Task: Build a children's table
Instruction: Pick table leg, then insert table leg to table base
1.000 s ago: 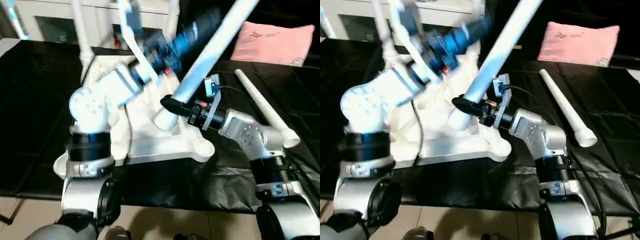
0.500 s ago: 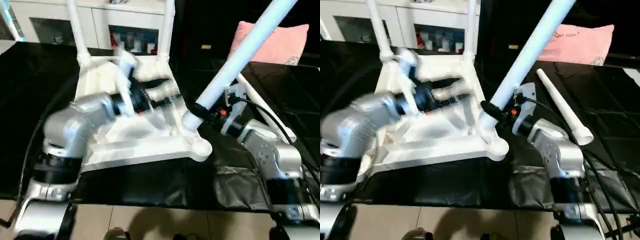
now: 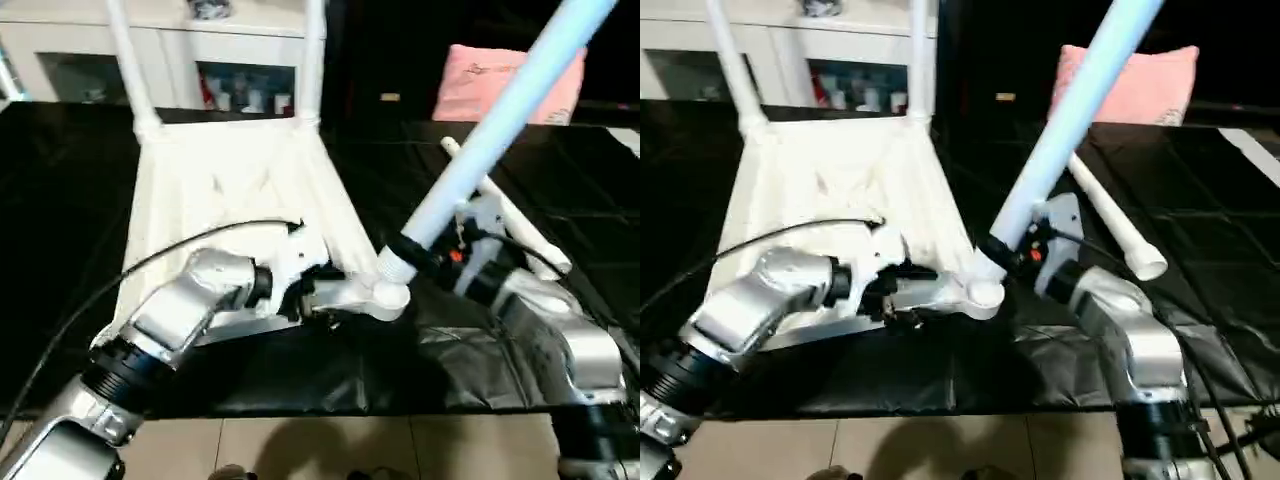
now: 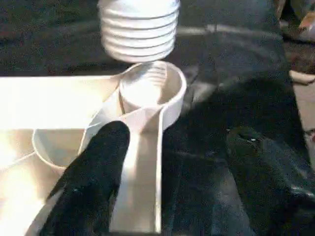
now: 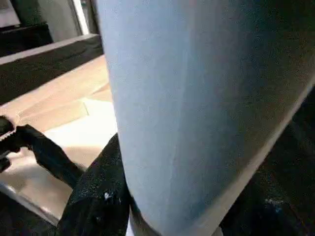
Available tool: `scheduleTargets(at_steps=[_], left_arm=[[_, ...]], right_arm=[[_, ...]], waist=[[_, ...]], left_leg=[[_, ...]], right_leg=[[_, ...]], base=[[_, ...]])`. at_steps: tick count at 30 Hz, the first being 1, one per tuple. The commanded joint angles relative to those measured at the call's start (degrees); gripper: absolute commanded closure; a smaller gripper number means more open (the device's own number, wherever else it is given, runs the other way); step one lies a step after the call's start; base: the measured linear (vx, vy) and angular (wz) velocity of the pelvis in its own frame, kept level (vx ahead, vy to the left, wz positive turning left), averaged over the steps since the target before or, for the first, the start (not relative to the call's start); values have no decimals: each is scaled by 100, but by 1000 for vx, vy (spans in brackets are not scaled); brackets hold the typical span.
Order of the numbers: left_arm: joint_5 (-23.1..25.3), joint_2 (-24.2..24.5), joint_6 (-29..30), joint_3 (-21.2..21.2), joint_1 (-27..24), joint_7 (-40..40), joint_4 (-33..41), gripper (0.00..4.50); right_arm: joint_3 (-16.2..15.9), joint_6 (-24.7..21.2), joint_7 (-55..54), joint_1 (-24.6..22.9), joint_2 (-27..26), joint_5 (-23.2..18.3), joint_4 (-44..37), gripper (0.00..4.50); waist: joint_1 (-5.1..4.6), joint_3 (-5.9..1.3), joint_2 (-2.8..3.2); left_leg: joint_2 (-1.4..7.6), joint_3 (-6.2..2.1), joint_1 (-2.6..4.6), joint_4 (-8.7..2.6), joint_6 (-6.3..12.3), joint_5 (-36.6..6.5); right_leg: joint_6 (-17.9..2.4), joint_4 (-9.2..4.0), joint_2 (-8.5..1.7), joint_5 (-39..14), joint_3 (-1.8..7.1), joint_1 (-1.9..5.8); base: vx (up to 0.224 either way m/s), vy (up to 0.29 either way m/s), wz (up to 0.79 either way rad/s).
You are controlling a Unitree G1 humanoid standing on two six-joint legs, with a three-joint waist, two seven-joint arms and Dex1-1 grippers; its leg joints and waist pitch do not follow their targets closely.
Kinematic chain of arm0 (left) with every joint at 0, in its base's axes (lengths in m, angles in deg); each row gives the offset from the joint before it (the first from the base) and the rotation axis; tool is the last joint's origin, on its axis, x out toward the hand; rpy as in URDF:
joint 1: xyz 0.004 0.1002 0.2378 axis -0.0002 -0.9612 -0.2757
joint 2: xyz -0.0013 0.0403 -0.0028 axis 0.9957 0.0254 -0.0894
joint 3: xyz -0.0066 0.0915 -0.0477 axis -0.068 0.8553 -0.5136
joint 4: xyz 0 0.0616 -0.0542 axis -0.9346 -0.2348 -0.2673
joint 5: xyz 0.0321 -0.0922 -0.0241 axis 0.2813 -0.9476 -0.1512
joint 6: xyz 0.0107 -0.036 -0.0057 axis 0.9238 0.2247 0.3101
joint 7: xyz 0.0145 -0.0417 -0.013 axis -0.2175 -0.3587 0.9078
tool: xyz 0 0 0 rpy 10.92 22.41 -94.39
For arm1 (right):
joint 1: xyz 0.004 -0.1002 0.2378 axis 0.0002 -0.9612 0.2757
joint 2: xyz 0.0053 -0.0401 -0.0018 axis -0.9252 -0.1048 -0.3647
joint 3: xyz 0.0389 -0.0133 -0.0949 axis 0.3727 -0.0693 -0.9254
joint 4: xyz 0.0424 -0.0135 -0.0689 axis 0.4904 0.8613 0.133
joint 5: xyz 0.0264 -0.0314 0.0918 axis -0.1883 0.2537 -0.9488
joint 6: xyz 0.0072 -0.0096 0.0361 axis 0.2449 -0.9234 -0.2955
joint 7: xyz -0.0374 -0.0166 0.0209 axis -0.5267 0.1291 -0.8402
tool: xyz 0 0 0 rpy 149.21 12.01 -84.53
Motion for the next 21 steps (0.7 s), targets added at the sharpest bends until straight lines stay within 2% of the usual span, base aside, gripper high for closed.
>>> scheduleTargets(at_steps=[1, 3, 12, 13, 21], left_arm=[[212, 3, -34, 107, 38, 51, -135, 123], [341, -19, -33, 122, 70, 134, -292, 151], [478, -21, 60, 80, 94, 128, -489, 215], [532, -33, 28, 62, 94, 126, -555, 224], [493, -39, 54, 22, 88, 8, -549, 293]], right_arm=[[-39, -17, -58, -33, 53, 45, -176, 257], [-84, -40, -68, -66, 39, 60, -222, 257], [-252, 13, -45, -89, 90, 198, -176, 257], [-268, 19, -54, -82, 77, 196, -161, 257], [-360, 40, -19, -89, 107, 236, -127, 257]], waist=[[-18, -430, 47], [-23, -429, 45], [19, -440, 60], [20, -443, 38], [24, -435, 41]], left_leg=[[97, -106, 93, -414, -50, -1924], [95, -96, 98, -410, -29, -1894], [132, -93, 97, -433, -9, -1756], [124, -86, 89, -429, -4, -1725], [133, -87, 88, -439, -1, -1683]], right_leg=[[-89, -648, -393, -3260, 232, 238], [-117, -651, -392, -3224, 242, 225], [-320, -592, -412, -2871, 286, 244], [-317, -590, -412, -2859, 288, 252], [-356, -581, -419, -2849, 295, 256]], base=[[0, 0, 0], [0, 0, 0], [0, 0, 0], [0, 0, 0], [0, 0, 0]])
